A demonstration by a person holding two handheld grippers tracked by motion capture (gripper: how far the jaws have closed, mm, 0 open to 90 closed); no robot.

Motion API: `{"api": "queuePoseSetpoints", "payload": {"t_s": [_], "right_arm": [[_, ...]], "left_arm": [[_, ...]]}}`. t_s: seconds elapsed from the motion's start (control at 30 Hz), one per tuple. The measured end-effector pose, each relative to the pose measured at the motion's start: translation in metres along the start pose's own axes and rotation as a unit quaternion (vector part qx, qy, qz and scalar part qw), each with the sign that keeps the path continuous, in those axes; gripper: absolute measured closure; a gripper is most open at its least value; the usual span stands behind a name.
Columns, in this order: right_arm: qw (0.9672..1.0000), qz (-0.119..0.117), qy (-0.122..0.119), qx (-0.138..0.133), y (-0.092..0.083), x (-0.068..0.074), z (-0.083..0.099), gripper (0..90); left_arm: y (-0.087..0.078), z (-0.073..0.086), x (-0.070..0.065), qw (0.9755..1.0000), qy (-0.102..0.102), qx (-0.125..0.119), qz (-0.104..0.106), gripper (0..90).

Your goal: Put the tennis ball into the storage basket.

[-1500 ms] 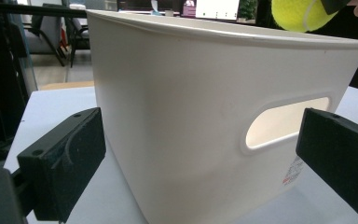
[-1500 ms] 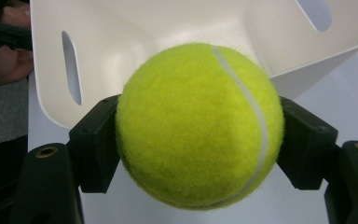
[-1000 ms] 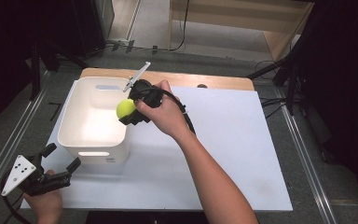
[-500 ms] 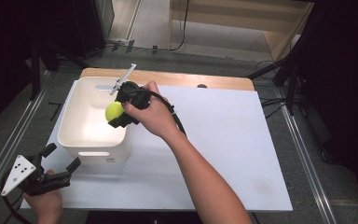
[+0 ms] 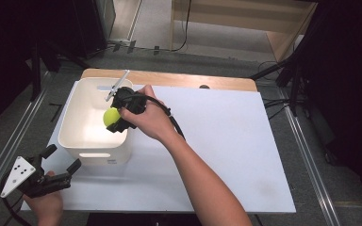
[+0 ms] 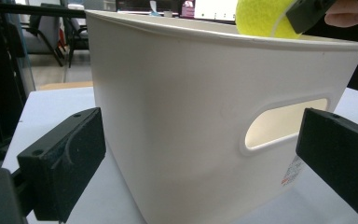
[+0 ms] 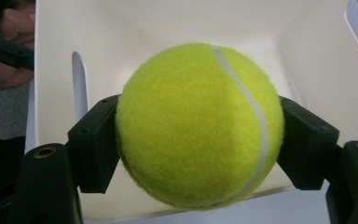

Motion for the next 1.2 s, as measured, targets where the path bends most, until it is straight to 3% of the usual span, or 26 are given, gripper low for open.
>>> {"api": "queuePoseSetpoints", "payload": {"t_s": [0.17,0.27,0.6,0.67,0.8,1.2], "right_arm": [[0.9998,0.002,-0.013,0.013,0.005,0.002,0.006,22.3],[0.9998,-0.003,-0.016,0.011,0.005,0.004,0.008,16.7],[0.9997,0.009,-0.014,-0.020,-0.006,0.004,0.008,7.9],[0.9994,0.009,-0.016,-0.028,-0.008,0.004,0.009,1.4],[0.9990,0.017,-0.016,-0.039,-0.014,0.003,0.013,0.4],[0.9972,0.042,0.014,-0.061,-0.033,-0.001,0.035,0.0]], "left_arm": [[0.000,0.000,0.000,1.0000,-0.001,0.000,0.000,1.4],[0.000,0.000,0.000,1.0000,-0.001,0.000,-0.001,1.4],[0.000,0.000,0.000,1.0000,-0.001,0.000,-0.001,1.4],[0.000,0.000,0.000,1.0000,-0.001,0.000,-0.001,1.4],[0.001,0.000,0.000,1.0000,0.001,0.000,-0.001,1.4],[0.001,0.000,-0.001,1.0000,0.001,0.002,-0.001,1.4]]}}
Point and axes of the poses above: each handheld gripper's, and its own axes: y roughly forward along the jaws, z roughly out of its underside, x roughly to its left, the point moved 7 cm from there along y, roughly forward along the jaws, and after that the axes turned 6 degrees about -x, right-handed, at the moved point
